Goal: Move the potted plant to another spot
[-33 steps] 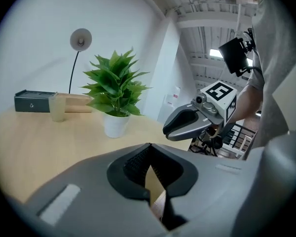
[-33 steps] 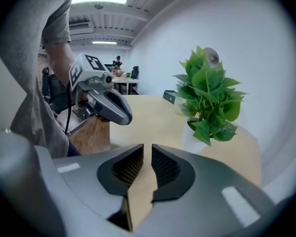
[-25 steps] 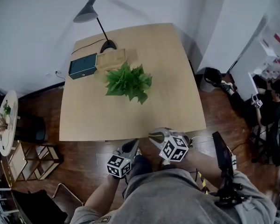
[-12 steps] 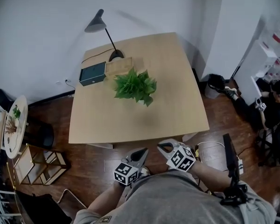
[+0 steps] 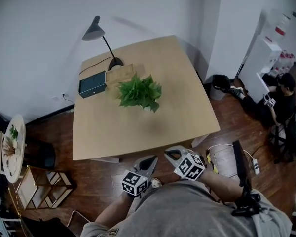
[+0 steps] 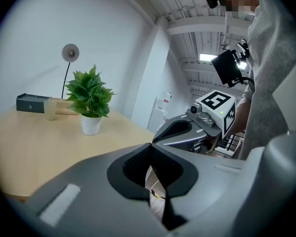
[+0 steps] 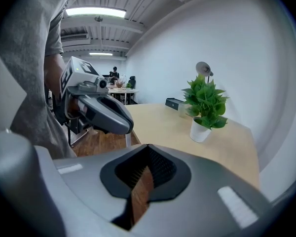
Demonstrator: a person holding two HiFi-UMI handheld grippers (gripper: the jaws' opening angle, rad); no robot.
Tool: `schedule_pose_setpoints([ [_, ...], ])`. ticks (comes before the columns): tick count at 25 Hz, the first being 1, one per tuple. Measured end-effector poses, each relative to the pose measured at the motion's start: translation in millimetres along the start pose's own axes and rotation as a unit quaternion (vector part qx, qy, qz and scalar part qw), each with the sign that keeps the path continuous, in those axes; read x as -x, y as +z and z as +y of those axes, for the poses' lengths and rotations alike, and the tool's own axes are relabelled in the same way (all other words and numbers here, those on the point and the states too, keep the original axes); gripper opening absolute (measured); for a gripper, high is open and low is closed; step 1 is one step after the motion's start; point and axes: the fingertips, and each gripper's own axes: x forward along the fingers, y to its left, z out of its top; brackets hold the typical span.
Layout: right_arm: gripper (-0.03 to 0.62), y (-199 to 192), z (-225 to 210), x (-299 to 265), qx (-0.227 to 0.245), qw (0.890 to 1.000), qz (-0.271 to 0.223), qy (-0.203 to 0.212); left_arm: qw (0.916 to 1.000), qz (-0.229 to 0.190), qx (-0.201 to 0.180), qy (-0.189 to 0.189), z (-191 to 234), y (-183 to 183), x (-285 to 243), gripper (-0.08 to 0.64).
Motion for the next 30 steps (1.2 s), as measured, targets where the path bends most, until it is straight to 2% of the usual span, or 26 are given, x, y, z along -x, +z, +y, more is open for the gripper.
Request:
schedule_pose_setpoints([
  [18,0.006,12,-7,-14,-0.007,1.0,0.0,-0.031,0.9998,-0.019,0.003,-0.001,23,7,7,0.0],
  [30,0.006,31,-25,-31,0.012,0.999,-0.01,-0.032,0.9993,-0.033,0.002,0.015,48,19,7,0.0],
])
